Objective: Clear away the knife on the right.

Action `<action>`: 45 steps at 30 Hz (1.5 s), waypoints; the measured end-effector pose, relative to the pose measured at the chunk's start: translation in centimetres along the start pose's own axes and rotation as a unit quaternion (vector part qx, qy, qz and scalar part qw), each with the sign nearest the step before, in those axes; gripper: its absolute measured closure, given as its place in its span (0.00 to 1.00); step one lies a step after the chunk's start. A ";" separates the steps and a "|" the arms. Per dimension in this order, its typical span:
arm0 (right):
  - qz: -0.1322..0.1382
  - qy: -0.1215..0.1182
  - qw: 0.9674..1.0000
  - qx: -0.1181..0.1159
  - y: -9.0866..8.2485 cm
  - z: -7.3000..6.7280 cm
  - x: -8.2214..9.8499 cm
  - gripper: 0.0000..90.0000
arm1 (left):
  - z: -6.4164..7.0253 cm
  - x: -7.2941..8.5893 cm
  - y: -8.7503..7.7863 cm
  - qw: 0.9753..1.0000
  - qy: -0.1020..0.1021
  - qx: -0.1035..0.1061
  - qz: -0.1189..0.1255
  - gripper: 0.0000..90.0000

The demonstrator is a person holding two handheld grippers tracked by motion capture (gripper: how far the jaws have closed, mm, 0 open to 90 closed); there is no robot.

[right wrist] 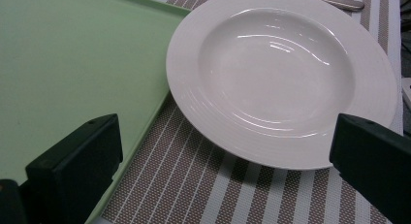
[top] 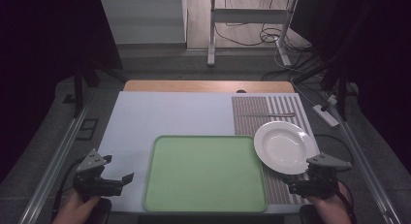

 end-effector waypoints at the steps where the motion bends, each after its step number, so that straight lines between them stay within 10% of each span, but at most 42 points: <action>1: -0.002 0.002 1.000 -0.003 0.0 0.0 0.0 0.00 | 0.0 0.0 0.0 1.000 0.000 0.000 0.000 0.01; 33: -0.013 -0.009 1.000 -0.020 0.2 -0.4 0.1 0.00 | 0.0 0.0 0.0 1.000 -0.001 -0.001 -0.001 0.02; 45: 0.014 0.006 0.998 -0.062 0.4 -1.9 -1.1 0.03 | 0.0 0.1 0.0 1.000 0.003 -0.003 -0.004 0.02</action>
Point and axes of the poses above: each handheld gripper's, and its own axes: y roughly forward along the jaws, x roughly out of its underside, z roughly to its right, the point moved 9 cm from there along y, roughly forward along the jaws, and after that the axes turned 3 degrees about z, right-handed, at the moved point
